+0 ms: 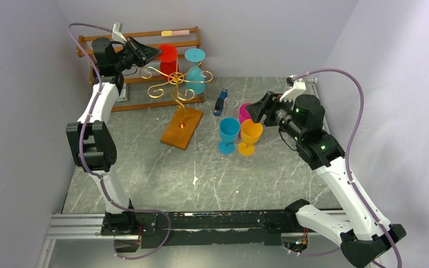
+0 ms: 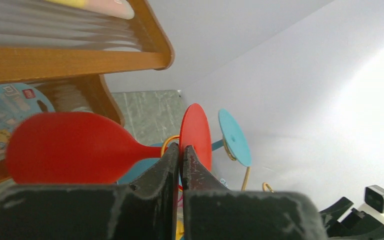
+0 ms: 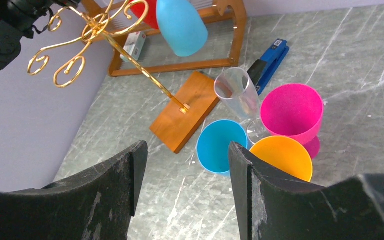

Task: Take the wine glass off the wine glass rack
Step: Pick up the wine glass from the wine rack.

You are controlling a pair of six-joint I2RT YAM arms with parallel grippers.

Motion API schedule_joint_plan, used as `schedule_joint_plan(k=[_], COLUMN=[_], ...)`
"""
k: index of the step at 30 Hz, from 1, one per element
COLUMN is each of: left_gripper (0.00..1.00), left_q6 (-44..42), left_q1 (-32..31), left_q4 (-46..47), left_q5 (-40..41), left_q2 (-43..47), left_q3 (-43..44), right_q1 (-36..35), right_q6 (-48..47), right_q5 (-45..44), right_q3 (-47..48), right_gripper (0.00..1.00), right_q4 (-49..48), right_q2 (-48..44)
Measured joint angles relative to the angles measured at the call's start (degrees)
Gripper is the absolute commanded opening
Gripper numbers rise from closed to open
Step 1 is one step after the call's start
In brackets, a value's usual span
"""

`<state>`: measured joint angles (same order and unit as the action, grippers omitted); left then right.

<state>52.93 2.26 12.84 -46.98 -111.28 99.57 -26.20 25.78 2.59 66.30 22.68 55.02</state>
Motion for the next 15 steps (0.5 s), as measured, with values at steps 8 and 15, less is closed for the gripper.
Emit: schedule_joint_plan(k=[8,15], left_gripper=[0.05,0.05], left_q6=[7.10,16.35], left_q1=[0.00,0.31], left_q4=[6.71,14.88], left_q5=[-0.63,-0.59], left_q2=[0.94,1.77], left_q3=[-4.11,-9.20], right_q1=[-0.02,0.00], right_q6=[0.00,0.02], right_q5=[-0.44,-0.72], right_q3=[-1.20,-1.46], right_gripper=[0.64,0.64], right_q4=[0.17,0.33], right_q2=[-0.26,-0.68])
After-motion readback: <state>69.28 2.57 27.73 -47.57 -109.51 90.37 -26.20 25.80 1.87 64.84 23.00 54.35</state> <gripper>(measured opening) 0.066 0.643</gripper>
